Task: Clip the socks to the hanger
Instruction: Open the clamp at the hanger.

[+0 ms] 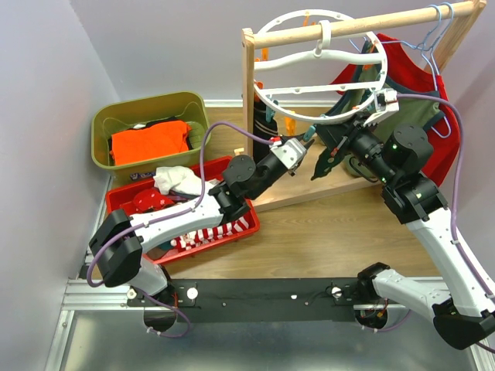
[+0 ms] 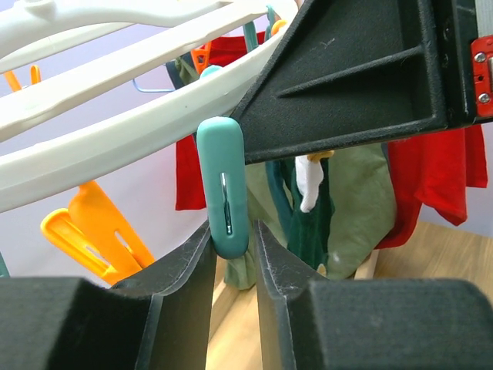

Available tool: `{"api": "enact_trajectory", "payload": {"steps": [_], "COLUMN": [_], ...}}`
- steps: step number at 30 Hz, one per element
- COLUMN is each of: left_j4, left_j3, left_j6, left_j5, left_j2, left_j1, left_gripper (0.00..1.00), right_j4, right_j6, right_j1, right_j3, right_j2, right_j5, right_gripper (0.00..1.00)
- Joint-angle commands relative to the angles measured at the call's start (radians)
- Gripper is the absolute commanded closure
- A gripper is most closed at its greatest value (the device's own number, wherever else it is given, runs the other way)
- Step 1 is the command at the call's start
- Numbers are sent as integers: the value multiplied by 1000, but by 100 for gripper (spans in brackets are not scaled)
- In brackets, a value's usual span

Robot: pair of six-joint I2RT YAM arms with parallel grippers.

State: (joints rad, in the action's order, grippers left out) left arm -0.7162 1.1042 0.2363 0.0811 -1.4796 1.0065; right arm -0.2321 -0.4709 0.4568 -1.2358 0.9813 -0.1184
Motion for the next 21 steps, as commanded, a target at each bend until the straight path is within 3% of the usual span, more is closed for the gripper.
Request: {"api": "enact_trajectory", "payload": {"steps": [1,5,10,15,19,20,21], "left_j4": [-45,-45,-45,-32,-25,-22,-22], "left_j3": [26,26,22,16,-3,-7,-10], "left_j6": [35,44,41,-1,-84,-98,-109], "left_j5": [39,46,43,25,8,5,-3], "left_j2": [13,15,16,24,25,24,24], "left_j1": [24,27,32,35,35,35,35], "left_gripper": [66,74,100,100,100,100,100], "right_j4": [4,-3,-12,-62,-127,-137,-148], "right_j6": [-2,0,14,60,104,115,138], "right_j1": [-3,-1,-3,-3,-3,-3,-1], "right_j3": [-21,-24,-24,-40,-62,-67,-73], "right_j2": [-7,-6,-13,-29,-50,-53,-56], "right_j5": [39,31,20,13,52,56,57], "right_gripper": [99,99,98,90,70,59,54]}}
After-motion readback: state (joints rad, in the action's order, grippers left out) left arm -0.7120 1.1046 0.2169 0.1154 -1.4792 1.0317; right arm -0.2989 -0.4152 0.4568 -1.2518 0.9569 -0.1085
